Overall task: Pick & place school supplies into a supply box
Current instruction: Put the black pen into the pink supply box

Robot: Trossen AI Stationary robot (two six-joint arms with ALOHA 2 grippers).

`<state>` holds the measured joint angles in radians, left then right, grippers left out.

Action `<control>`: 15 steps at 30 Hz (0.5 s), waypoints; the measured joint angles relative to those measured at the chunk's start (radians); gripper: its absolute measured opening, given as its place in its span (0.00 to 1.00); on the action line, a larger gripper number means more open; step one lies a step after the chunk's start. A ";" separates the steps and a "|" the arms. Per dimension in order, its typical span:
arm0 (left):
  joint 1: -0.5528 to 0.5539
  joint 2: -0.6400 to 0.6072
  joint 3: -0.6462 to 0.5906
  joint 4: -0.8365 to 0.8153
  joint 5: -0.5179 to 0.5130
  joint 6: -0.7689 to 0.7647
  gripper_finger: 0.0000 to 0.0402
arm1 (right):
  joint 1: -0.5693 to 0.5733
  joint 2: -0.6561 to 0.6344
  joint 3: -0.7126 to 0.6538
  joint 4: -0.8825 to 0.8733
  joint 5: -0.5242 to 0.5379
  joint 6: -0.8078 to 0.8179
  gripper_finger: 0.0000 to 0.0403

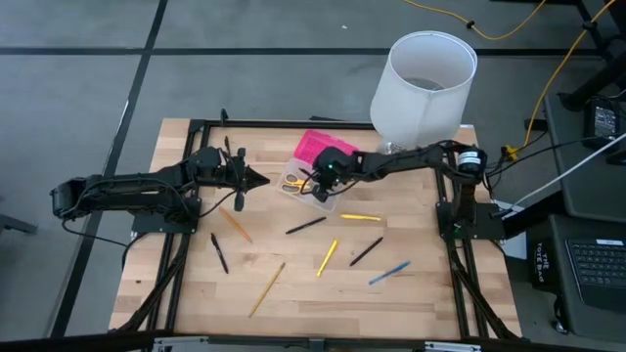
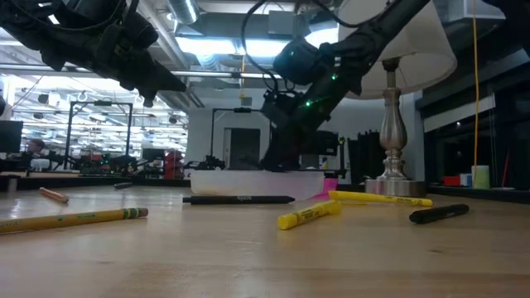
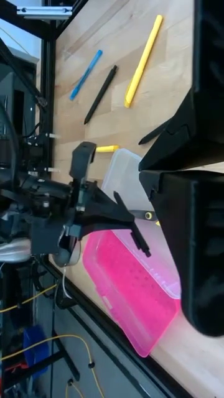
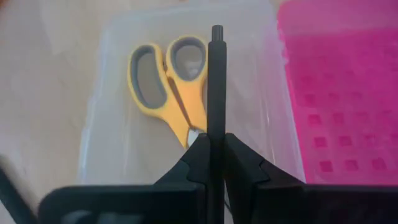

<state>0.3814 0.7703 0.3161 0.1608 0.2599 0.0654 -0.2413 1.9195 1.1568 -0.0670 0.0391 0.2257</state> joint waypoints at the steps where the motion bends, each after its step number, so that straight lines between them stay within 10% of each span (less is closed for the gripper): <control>1: 0.000 0.000 0.000 0.000 0.000 0.000 0.01 | 0.000 0.004 0.000 0.003 0.000 -0.002 0.07; 15: 0.000 0.000 0.000 0.000 0.000 0.000 0.00 | 0.000 0.019 0.000 0.004 0.000 -0.017 0.18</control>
<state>0.3815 0.7704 0.3161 0.1608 0.2596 0.0654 -0.2413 1.9385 1.1564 -0.0628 0.0391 0.2086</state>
